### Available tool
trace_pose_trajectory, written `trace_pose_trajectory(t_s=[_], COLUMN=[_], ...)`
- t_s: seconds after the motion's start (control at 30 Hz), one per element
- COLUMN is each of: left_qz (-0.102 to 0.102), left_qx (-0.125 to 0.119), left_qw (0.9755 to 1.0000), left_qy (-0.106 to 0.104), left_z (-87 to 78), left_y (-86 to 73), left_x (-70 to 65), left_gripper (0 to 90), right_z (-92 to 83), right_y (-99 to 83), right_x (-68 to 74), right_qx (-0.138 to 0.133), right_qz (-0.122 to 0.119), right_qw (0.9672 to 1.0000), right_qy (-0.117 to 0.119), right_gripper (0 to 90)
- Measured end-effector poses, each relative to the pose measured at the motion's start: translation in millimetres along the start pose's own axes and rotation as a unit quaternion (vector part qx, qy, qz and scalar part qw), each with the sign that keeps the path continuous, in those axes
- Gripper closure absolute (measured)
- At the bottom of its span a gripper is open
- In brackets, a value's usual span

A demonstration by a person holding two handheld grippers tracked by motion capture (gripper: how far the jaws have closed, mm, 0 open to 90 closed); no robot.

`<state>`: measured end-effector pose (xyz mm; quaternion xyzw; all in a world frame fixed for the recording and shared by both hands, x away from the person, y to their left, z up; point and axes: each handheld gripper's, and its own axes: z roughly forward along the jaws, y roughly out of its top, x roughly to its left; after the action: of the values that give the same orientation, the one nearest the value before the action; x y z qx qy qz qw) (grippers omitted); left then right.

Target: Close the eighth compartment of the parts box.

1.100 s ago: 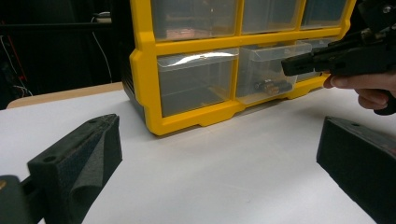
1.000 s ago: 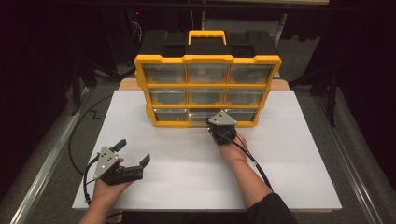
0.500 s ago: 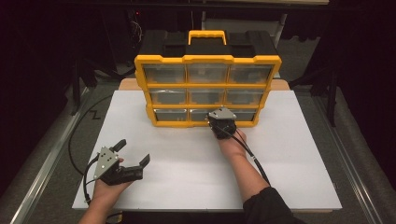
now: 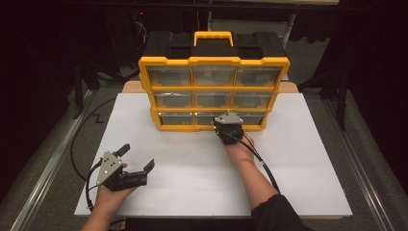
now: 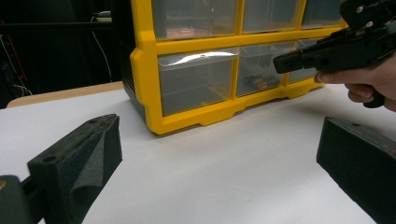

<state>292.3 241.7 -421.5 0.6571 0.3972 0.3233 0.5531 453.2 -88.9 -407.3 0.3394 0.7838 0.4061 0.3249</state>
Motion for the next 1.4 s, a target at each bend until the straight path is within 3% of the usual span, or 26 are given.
trace_pose_trajectory(t_s=[0.4, 1.0, 1.4], left_qz=[0.008, 0.012, 0.011], left_qx=[0.006, 0.013, 0.014], left_qw=[1.0000, 0.9998, 0.9998], left_qy=[-0.001, 0.003, 0.004], left_z=[2.1, 5.3, 5.6], left_y=[-0.4, -1.2, -1.5], left_x=[-2.4, -3.2, -3.6], left_gripper=[1.1, 1.1, 1.1], right_z=[-28.1, -75.6, -104.2], right_y=[-15.5, -47.1, -69.8], right_x=[2.9, 0.5, -2.7], right_qx=[-0.003, -0.011, -0.015], right_qz=[0.019, 0.033, 0.015], right_qw=[0.9991, 0.9966, 0.9964], right_qy=[0.038, 0.074, 0.082], right_gripper=[68.6, 41.4, 17.0])
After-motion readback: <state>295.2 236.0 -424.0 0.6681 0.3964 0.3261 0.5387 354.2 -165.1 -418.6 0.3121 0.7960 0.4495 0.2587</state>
